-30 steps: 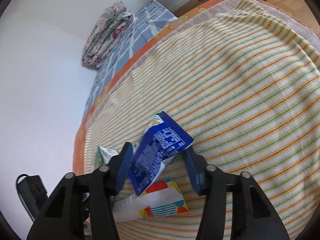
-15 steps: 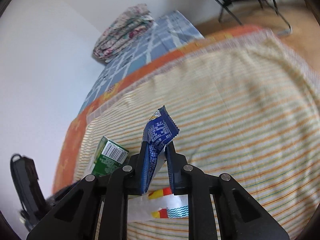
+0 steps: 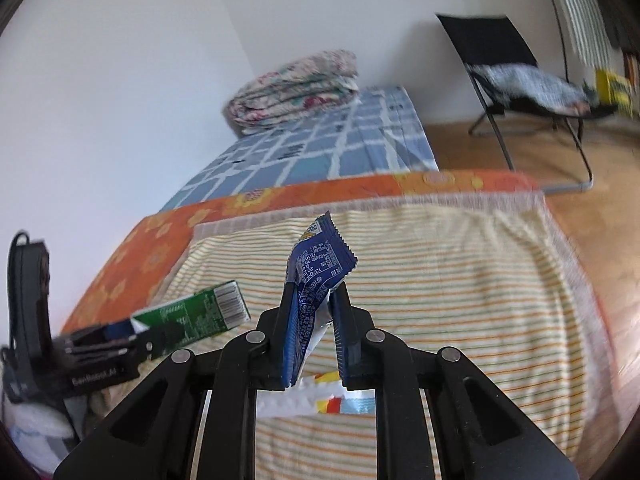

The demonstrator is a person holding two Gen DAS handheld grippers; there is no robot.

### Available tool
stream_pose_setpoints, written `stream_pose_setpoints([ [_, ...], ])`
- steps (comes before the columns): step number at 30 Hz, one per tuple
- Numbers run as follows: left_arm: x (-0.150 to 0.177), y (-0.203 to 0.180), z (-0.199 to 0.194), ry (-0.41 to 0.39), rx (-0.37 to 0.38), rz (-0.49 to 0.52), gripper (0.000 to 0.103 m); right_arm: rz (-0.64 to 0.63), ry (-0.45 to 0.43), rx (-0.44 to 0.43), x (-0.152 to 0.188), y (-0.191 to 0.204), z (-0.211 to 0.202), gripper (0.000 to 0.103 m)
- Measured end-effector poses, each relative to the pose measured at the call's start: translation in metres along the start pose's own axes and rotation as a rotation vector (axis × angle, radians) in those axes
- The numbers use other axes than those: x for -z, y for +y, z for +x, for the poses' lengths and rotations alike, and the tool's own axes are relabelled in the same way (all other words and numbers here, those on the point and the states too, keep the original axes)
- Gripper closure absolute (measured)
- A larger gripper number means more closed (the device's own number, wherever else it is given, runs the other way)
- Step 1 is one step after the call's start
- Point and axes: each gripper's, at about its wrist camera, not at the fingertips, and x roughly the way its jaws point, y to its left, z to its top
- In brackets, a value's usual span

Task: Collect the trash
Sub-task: 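Grasp the white milk carton with the left tool while the right grasps the blue wrapper, then lift and carry the carton and blue wrapper over the blue basket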

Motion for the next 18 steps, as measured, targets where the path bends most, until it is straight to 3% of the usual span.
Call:
stream_pose_setpoints([
  [12,0.016,-0.021,-0.086,-0.097,0.046,0.051,0.033,-0.11,-0.088,-0.033,0.011,0.023,-0.087,0.088],
  [18,0.038,-0.027,-0.12,-0.121,0.051,0.073,0.033,-0.154,-0.087,-0.053,0.026,0.032,-0.116,0.088],
])
